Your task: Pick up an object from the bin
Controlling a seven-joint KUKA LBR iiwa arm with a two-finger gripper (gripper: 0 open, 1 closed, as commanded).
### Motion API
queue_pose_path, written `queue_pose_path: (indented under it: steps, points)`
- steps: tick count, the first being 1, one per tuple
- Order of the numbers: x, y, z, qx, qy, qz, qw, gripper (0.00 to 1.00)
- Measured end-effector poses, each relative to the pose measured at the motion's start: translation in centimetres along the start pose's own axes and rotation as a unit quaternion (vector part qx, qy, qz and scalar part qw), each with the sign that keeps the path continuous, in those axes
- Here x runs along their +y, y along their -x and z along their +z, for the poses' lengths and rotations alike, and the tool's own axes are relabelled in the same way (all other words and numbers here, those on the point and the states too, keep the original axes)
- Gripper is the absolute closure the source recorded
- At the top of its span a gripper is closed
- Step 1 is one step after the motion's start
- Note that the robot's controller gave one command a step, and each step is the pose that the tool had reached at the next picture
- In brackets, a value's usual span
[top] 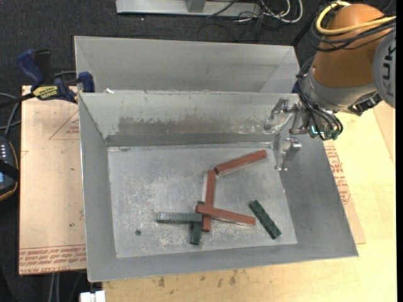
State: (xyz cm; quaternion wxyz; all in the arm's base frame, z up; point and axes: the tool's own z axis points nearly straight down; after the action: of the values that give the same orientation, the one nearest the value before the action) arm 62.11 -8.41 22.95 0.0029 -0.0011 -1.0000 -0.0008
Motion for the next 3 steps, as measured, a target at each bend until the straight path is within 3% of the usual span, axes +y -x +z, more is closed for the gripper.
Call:
queue_pose_path:
  steps: [1,2,3]
  points:
    - [0.0,0.1,-0.5,-0.0039,-0.001,-0.001,1.0000,0.00]
    - [0.2,1.4,5.2,-0.0066,-0.001,-0.040,0.9992,0.00]
    - [1.1,2.9,7.3,-0.0032,0.000,-0.082,0.9966,0.00]
